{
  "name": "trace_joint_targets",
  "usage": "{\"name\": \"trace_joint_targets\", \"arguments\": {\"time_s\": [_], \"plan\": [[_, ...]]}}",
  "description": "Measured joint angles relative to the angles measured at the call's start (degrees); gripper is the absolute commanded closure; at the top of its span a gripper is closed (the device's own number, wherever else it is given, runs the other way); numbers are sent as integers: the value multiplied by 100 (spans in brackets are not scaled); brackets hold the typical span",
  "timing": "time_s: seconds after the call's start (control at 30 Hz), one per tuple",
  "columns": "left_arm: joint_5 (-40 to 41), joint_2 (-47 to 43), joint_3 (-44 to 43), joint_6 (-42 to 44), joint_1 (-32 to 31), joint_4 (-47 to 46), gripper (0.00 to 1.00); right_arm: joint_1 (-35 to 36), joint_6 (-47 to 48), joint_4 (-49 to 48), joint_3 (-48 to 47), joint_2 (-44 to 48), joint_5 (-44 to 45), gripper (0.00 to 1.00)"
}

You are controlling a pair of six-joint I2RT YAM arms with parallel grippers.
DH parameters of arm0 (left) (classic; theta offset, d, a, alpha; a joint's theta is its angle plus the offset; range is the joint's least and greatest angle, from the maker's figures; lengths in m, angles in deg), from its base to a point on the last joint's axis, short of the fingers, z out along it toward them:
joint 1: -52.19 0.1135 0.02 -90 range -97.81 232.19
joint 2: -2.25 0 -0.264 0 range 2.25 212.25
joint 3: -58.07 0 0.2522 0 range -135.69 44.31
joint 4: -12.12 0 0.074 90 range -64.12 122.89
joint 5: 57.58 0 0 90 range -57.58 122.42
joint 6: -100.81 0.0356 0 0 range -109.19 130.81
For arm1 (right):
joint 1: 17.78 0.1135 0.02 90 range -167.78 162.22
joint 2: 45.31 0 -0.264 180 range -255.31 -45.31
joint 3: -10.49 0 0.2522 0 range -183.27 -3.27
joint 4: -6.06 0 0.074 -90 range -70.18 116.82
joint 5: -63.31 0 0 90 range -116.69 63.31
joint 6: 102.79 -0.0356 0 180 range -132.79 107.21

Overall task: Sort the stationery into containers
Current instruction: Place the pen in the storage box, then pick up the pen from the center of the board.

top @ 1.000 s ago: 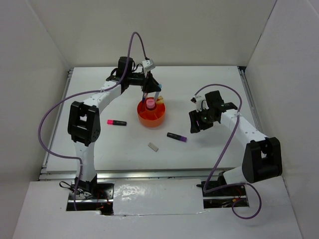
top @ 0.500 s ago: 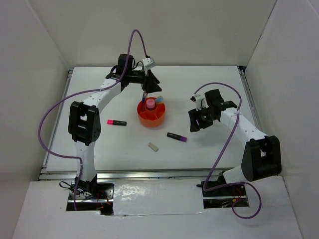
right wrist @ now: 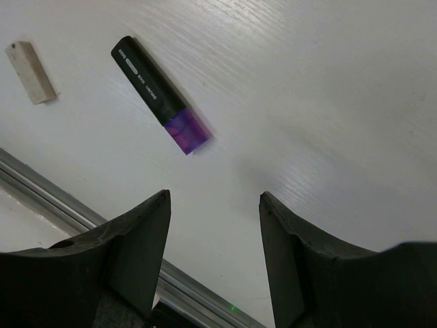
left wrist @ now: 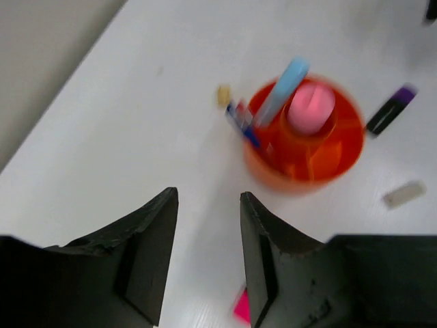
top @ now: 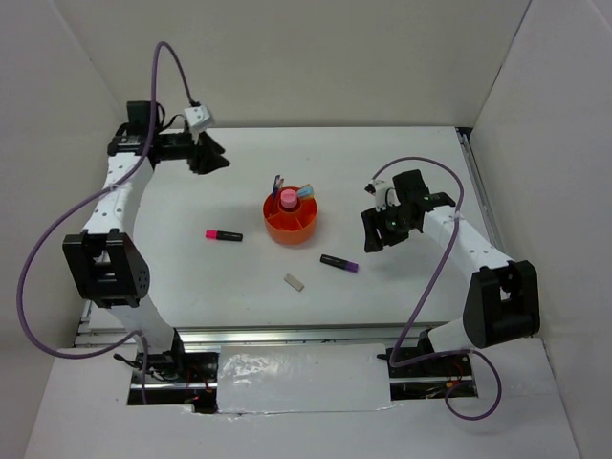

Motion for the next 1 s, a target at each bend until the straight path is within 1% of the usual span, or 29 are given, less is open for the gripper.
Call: {"name": "trace_joint_targets", "arguments": {"time_s": [0.1,0.2,0.3,0.4,0.53,0.67,0.87,1.0], "plan": [[304,186,42,1290,584,1189,48,52,-2,9,-31,-2,9,38],[686,398,470,2262,855,1823,46,221,-2,4,-120,-7,55,39],[1049,452,1071,2975,887,2186,44,387,-2,-2,-177,-7,109,39],[1388,457,1414,3523,699,2334,43,487,-4,9,-181,-9,170,39],[1729,457,1641,4009,208,2153,41,509,-7,11,-181,-15,225,39],[1906,579,1729,4207,-197,1923,40,509,-7,13,-181,-15,264,39],[2225,1078,1744,4437,-557,1578,40,507,-4,13,-179,-15,313,39],[2385,1196,1768,4485,-717,1467,41,481,-4,15,-168,-13,323,39]]}}
